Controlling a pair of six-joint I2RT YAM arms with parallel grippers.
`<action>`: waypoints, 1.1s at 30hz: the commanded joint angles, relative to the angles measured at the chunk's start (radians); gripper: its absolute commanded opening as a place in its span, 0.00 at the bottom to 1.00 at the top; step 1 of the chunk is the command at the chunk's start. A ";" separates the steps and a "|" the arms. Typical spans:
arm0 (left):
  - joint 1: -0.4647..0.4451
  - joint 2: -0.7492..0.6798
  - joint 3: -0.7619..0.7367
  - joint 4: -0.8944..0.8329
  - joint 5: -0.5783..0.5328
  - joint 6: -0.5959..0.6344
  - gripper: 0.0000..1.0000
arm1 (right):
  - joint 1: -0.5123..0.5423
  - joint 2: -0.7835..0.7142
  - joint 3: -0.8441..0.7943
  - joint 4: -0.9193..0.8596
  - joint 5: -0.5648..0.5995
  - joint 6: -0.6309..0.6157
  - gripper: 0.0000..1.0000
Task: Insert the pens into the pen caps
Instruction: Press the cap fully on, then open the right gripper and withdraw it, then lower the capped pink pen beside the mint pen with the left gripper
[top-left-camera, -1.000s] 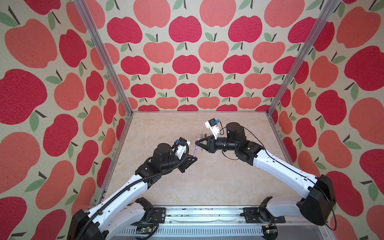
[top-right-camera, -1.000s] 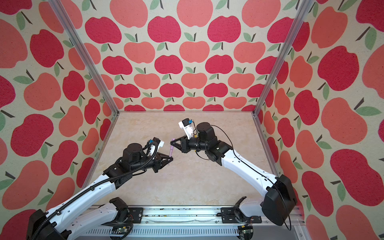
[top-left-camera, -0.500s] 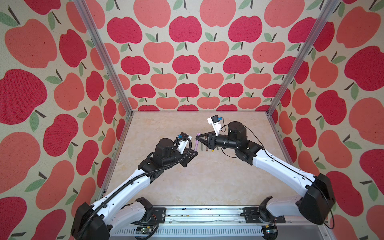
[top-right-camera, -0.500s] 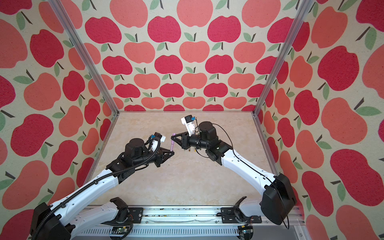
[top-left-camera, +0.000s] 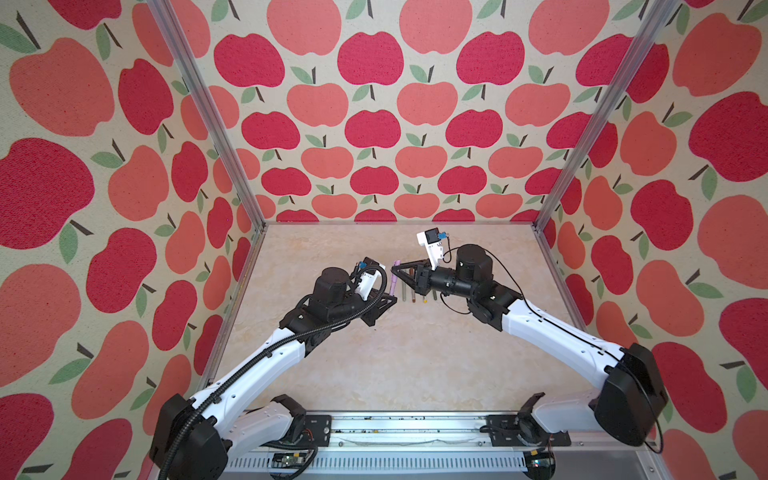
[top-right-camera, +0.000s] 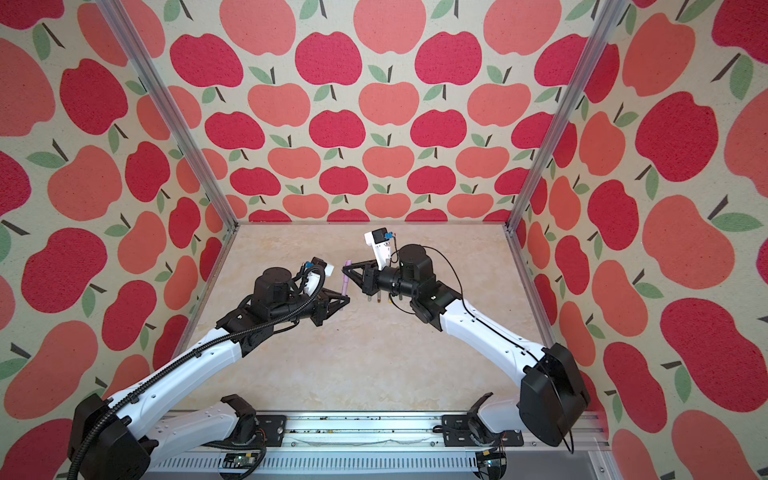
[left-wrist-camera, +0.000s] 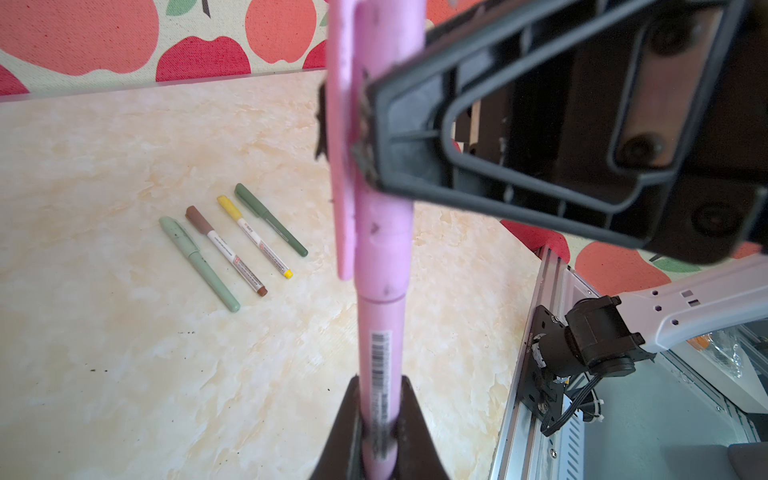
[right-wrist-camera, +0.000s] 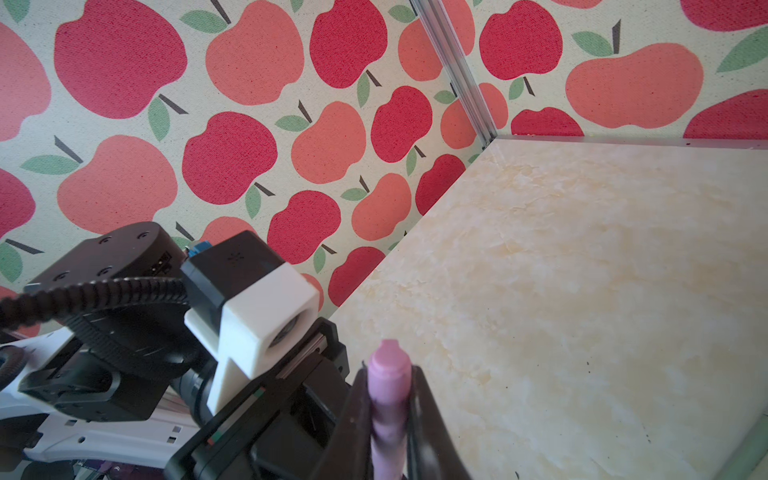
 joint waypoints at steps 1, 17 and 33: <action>0.022 -0.023 0.121 0.340 -0.011 0.013 0.00 | 0.052 0.049 -0.070 -0.251 -0.155 0.009 0.07; 0.030 0.029 0.006 -0.061 -0.302 -0.212 0.00 | -0.115 -0.159 0.078 -0.298 -0.002 -0.052 0.48; 0.037 0.703 0.511 -0.480 -0.395 -0.347 0.01 | -0.183 -0.269 -0.084 -0.684 0.454 -0.062 0.56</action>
